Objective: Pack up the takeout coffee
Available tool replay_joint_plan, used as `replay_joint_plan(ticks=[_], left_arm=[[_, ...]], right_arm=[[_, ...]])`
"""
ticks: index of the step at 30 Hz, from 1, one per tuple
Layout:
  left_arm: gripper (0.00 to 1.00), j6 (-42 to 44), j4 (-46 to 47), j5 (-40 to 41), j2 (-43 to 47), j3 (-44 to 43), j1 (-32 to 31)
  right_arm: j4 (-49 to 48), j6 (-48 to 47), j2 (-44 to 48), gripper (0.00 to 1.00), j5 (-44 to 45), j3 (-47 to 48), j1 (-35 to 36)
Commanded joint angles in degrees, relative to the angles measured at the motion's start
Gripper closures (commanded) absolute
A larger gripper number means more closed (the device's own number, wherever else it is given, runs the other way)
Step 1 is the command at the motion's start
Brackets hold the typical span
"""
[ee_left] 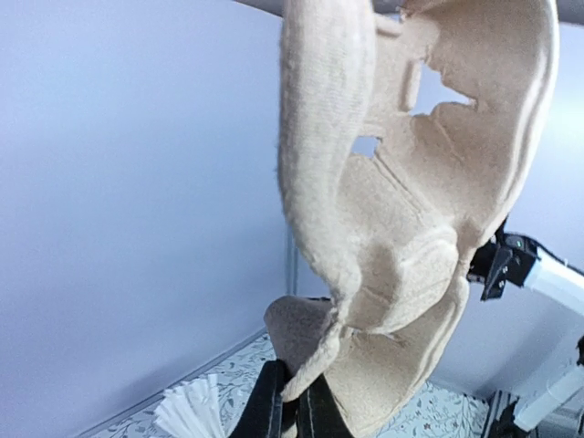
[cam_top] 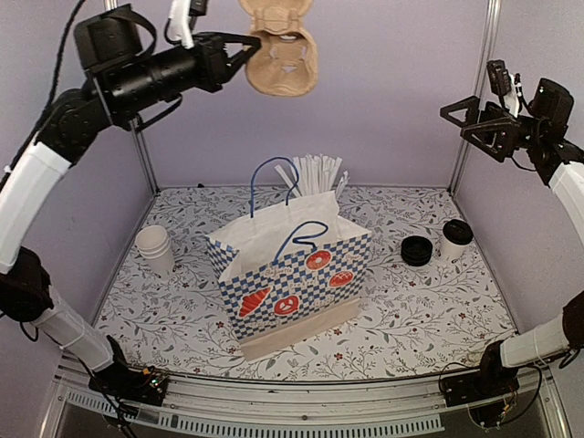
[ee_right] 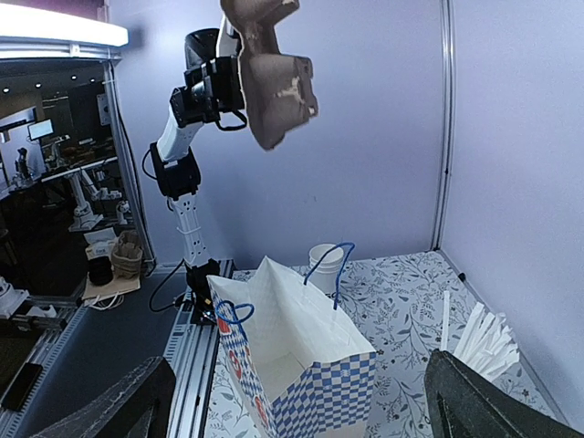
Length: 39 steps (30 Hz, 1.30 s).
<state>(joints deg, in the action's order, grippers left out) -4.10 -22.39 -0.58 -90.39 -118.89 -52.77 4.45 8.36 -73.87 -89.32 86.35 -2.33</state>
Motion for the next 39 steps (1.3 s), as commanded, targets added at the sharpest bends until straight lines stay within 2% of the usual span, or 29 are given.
replay_joint_plan(ticks=[1,5,10,13,18,26,32,39], left_arm=[[1.0,-9.5,-15.4,19.4,11.3,7.3,3.4],[1.0,-19.3,-27.7,21.9,20.7,16.6,8.6],[1.0,-29.3,-36.7,16.6,27.8,31.6,14.0],[1.0,-32.2,-39.1,15.8,31.0,39.3,17.5],[1.0,-30.2,-37.7,6.2,33.3,51.0,24.4],[1.0,-23.8,-32.7,-7.0,30.9,65.5,32.3],[1.0,-19.8,-29.2,-14.7,26.9,72.0,33.0],[1.0,-16.8,-27.2,-16.5,21.1,74.9,33.3]], right_arm=[[-1.0,0.0,1.2,0.01,-4.7,-3.5,-0.7],[-0.8,-0.7,1.3,0.01,-3.1,-5.4,-0.8],[0.0,-1.7,1.5,0.01,-2.2,-7.0,-0.9],[1.2,-2.9,2.0,0.01,-1.7,-7.9,-0.9],[3.8,-5.3,3.1,0.01,-1.0,-9.1,-0.9],[10.9,-13.2,4.6,0.01,0.9,-9.8,-0.9],[12.8,-15.2,4.9,0.01,1.5,-9.9,-0.9],[13.9,-16.5,4.8,0.01,1.9,-10.0,-0.9]])
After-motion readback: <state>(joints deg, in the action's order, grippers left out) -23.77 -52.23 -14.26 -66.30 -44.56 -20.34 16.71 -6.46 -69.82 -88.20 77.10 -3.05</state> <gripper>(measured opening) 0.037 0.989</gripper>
